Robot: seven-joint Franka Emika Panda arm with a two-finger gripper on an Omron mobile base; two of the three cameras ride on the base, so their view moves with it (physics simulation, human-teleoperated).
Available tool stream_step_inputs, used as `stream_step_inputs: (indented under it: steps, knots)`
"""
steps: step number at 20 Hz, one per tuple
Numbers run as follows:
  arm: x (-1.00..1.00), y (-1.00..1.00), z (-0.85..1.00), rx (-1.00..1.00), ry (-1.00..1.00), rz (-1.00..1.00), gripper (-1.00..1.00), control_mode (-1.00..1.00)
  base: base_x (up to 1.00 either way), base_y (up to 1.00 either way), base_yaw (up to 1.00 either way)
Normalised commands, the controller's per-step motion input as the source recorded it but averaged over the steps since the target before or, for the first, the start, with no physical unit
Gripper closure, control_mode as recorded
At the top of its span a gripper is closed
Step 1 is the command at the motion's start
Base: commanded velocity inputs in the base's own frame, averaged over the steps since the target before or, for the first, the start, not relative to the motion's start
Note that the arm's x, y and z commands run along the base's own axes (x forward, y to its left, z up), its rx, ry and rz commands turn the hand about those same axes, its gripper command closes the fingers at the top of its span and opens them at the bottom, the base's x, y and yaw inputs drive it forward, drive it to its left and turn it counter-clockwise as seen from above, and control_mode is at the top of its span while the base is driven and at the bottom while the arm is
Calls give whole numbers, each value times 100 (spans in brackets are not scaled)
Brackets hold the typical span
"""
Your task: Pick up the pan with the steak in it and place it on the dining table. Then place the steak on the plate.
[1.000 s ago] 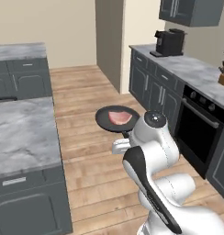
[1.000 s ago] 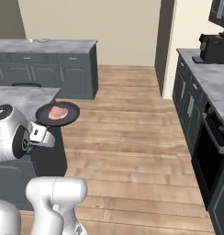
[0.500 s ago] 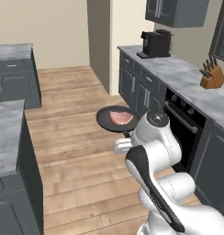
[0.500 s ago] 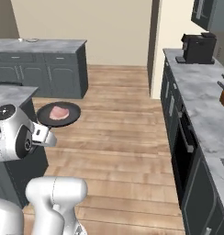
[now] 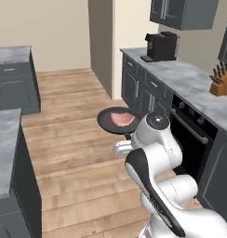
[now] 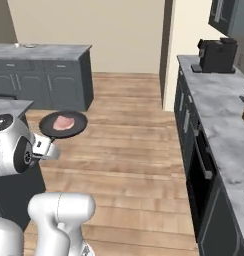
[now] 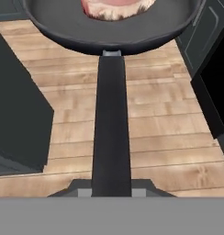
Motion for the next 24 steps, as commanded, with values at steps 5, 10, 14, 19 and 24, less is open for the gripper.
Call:
stream_step_inputs:
  steps: [5, 10, 14, 19, 24]
  knots:
    - [0, 0, 0, 0, 0, 0, 100, 100, 97, -25, -1]
    - [0, 0, 0, 0, 0, 0, 100, 100, 100, -10, 0]
    - [0, 0, 0, 0, 0, 0, 100, 100, 100, -6, 0]
    - [0, 0, 0, 0, 0, 0, 100, 100, 100, -9, 0]
    - [0, 0, 0, 0, 0, 0, 100, 100, 100, -10, -1]
